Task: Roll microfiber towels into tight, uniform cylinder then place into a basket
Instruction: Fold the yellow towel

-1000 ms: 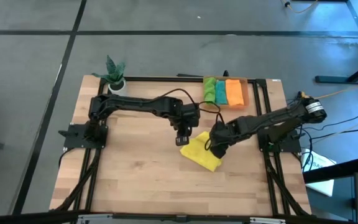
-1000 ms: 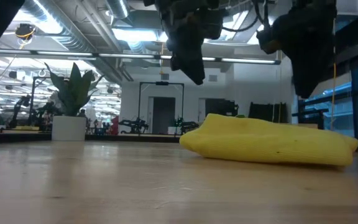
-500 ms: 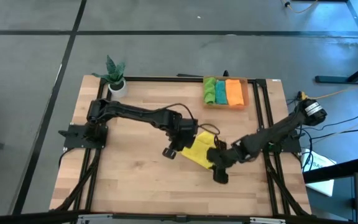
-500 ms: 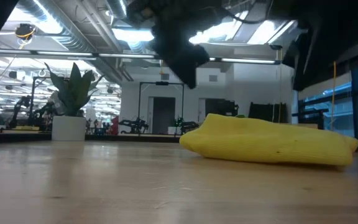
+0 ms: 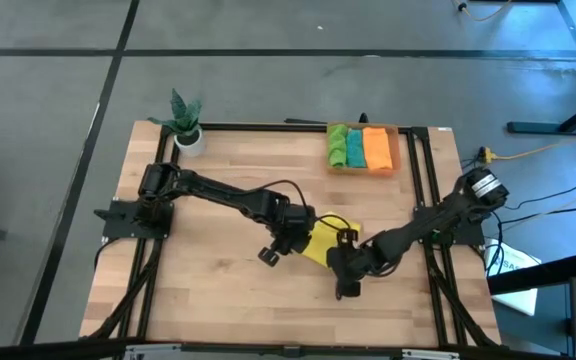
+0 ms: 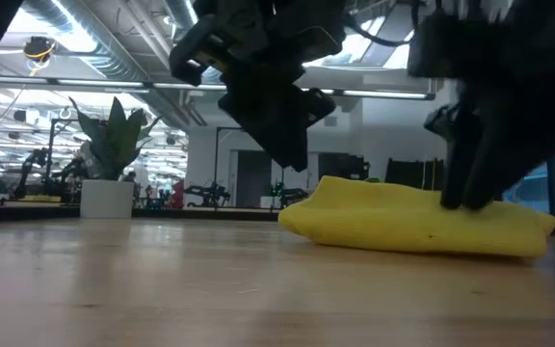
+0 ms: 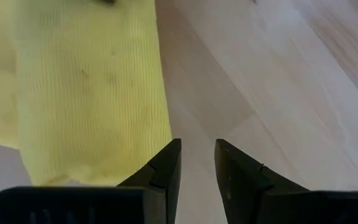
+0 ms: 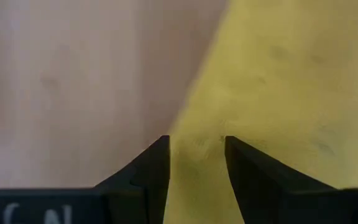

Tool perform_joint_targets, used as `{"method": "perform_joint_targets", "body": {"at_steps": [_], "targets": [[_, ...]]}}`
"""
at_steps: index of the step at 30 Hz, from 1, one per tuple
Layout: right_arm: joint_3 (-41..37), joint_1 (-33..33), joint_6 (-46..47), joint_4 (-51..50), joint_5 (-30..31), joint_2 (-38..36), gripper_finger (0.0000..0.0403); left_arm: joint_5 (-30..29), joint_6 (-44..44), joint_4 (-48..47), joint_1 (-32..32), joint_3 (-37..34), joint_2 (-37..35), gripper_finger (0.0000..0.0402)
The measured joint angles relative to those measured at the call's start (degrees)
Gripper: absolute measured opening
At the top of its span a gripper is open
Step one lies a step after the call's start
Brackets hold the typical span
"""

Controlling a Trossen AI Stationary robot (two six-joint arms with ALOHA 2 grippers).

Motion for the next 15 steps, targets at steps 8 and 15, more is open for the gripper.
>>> {"method": "perform_joint_targets", "body": {"at_steps": [8,15], "targets": [[-0.02,-0.07,0.20,-1.60,1.75,4.44,0.0155,-0.17,2.81,4.85,0.09,0.00,-0.02,0.0087],[0.22,-0.09,2.10,-1.45,-1.56,5.98,0.0155,-0.17,4.54,8.18,0.09,-0.19,1.34,0.0087]]}}
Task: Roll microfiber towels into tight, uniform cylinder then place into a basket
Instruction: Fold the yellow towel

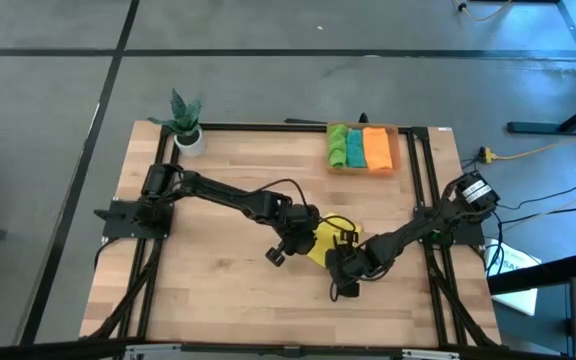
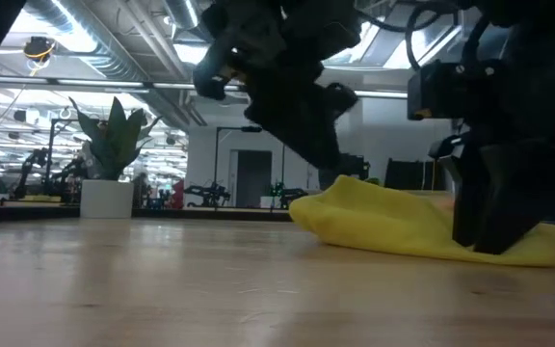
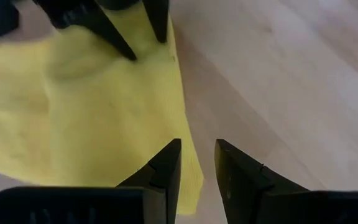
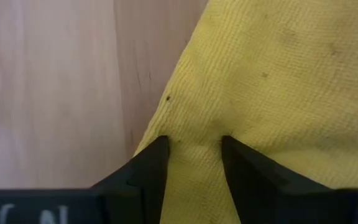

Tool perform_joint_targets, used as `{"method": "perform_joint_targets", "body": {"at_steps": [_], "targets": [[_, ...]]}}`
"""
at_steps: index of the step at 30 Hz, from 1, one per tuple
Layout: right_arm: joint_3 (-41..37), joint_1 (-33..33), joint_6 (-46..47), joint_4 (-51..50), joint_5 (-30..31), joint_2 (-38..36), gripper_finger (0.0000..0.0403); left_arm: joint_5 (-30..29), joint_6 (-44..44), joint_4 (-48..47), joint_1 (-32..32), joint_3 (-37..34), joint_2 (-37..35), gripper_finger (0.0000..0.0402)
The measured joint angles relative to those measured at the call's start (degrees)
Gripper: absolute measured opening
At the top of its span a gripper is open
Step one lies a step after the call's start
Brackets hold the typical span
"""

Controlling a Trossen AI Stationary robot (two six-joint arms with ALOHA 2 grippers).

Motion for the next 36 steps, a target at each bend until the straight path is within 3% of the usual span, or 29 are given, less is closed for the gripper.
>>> {"method": "perform_joint_targets", "body": {"at_steps": [8,15,24,27,31,36], "targets": [[-0.13,0.00,1.50,0.58,-0.28,-0.26,0.0155,-0.75,2.06,1.88,-0.02,0.14,4.99,0.0087],[-0.13,0.00,1.57,1.36,-0.57,-0.24,0.0155,-8.84,2.72,2.84,-0.04,0.17,7.88,0.0087],[-0.16,0.00,1.75,1.45,-0.54,-0.24,0.0155,-9.03,2.68,4.87,-0.04,-1.37,7.86,0.0085],[-0.16,0.00,1.88,1.46,-0.54,-0.24,0.0155,-8.96,2.72,5.19,-0.07,-2.46,7.66,0.0066],[-0.16,0.00,4.94,1.48,-0.48,-0.24,0.0148,-8.86,1.01,5.28,-0.08,-3.45,7.59,0.0012],[-0.16,-0.01,10.21,1.75,-1.21,-0.24,0.0095,-8.14,-3.10,4.70,0.01,-3.63,7.66,0.0001]]}}
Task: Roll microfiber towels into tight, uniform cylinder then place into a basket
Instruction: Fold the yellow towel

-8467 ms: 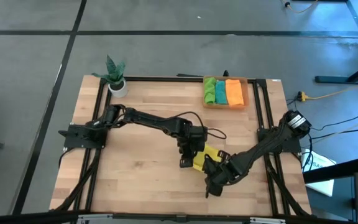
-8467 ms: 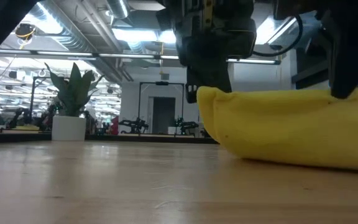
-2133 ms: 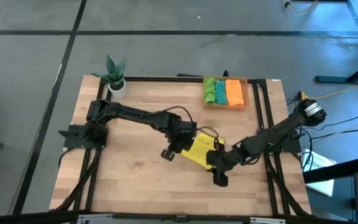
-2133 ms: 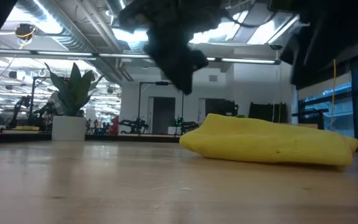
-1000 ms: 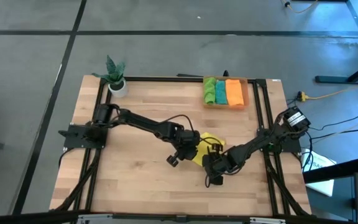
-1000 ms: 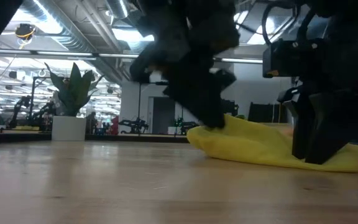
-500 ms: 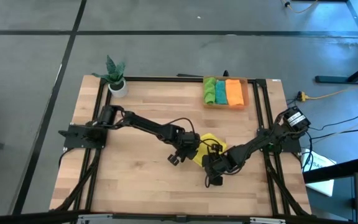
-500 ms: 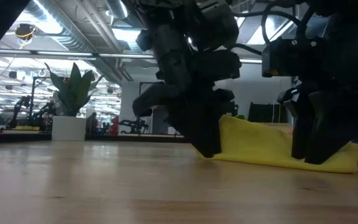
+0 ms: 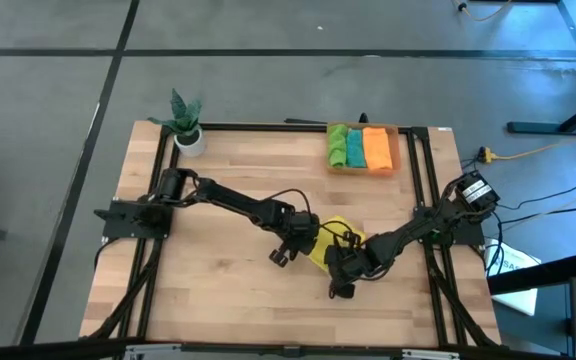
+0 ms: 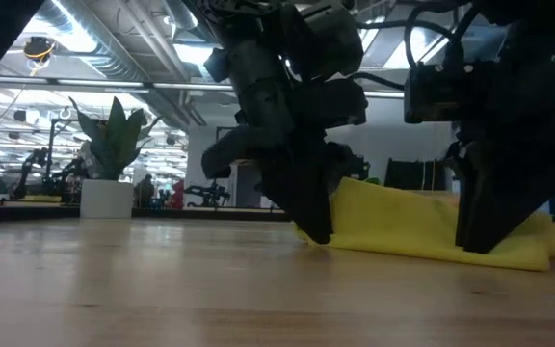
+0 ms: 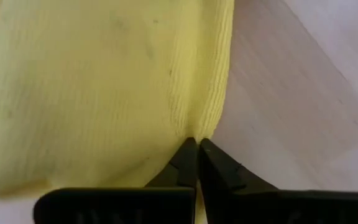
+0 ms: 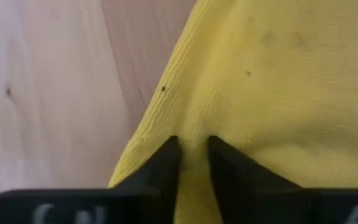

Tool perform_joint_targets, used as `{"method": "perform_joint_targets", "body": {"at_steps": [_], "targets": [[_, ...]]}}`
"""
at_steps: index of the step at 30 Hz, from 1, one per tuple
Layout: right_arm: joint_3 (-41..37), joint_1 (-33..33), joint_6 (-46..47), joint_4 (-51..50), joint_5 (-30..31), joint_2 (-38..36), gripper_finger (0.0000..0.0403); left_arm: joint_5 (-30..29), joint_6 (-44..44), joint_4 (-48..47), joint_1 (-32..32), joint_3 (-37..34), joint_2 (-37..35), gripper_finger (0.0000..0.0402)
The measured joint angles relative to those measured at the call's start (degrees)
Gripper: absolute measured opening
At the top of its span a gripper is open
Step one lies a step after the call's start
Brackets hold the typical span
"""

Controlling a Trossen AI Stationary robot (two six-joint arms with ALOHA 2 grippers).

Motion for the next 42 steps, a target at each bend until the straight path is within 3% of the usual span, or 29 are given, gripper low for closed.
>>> {"method": "perform_joint_targets", "body": {"at_steps": [5,12,23,30,34,38,42], "targets": [[0.02,-0.07,2.77,0.85,-3.22,0.02,0.0012,6.69,-7.18,-3.36,-0.04,-0.03,-0.52,0.0000],[0.19,0.14,3.49,3.57,-10.61,-0.71,0.0005,20.31,-18.72,-9.62,-0.07,-0.32,-2.02,0.0000],[2.73,0.11,6.05,0.66,-10.61,-1.95,0.0008,19.85,-18.08,-14.90,1.83,6.11,-2.14,0.0000],[2.73,-1.81,6.02,0.86,-16.42,-1.97,0.0047,19.60,-17.90,-15.73,2.38,8.24,-2.14,0.0000],[2.75,-2.82,5.53,0.88,-16.64,-1.97,0.0080,19.14,-17.86,-16.11,2.53,9.21,-2.20,0.0000],[2.81,-4.56,5.84,0.94,-21.82,-1.97,0.0112,17.89,-17.32,-17.25,2.51,9.21,-2.21,0.0000],[4.63,-5.43,5.51,0.47,-25.65,-1.97,0.0118,17.32,-15.28,-18.84,2.51,9.21,-2.23,0.0000]]}}
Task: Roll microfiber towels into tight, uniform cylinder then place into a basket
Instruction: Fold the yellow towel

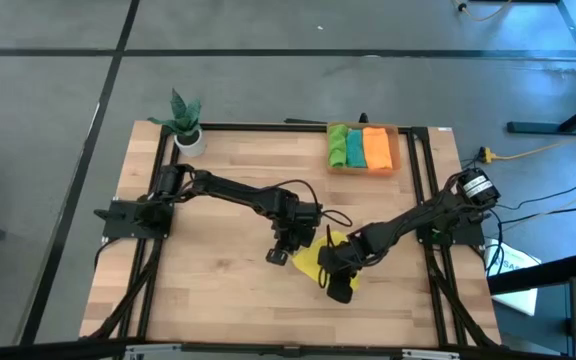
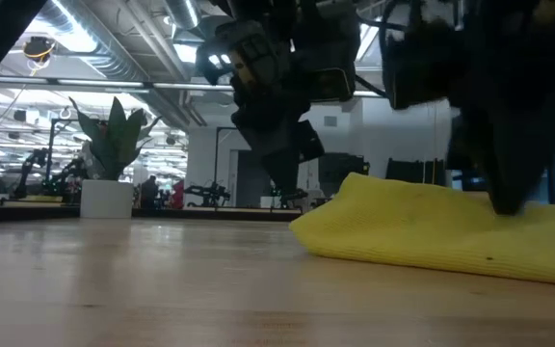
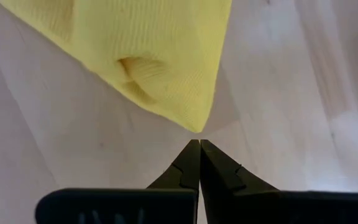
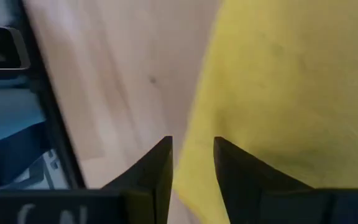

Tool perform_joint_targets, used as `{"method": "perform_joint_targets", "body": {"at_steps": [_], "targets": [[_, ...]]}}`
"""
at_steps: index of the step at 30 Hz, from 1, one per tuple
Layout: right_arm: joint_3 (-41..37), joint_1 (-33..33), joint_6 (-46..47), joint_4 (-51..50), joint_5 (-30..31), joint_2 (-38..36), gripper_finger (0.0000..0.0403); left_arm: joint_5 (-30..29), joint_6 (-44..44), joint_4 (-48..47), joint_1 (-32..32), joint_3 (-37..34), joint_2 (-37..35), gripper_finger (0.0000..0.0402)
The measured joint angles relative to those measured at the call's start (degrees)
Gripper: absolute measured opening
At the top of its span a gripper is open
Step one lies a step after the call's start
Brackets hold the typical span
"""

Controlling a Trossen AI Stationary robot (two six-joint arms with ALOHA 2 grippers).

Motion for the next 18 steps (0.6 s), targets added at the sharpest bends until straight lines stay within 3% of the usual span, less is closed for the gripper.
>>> {"method": "perform_joint_targets", "body": {"at_steps": [8,18], "targets": [[7.65,3.90,-2.38,-7.71,3.24,-0.11,0.0096,-1.77,0.60,-0.54,0.17,0.00,-0.02,0.0000],[9.52,13.97,-1.15,-8.61,7.73,-0.11,0.0091,-1.77,2.95,-3.12,0.15,0.00,-0.07,0.0000]]}}
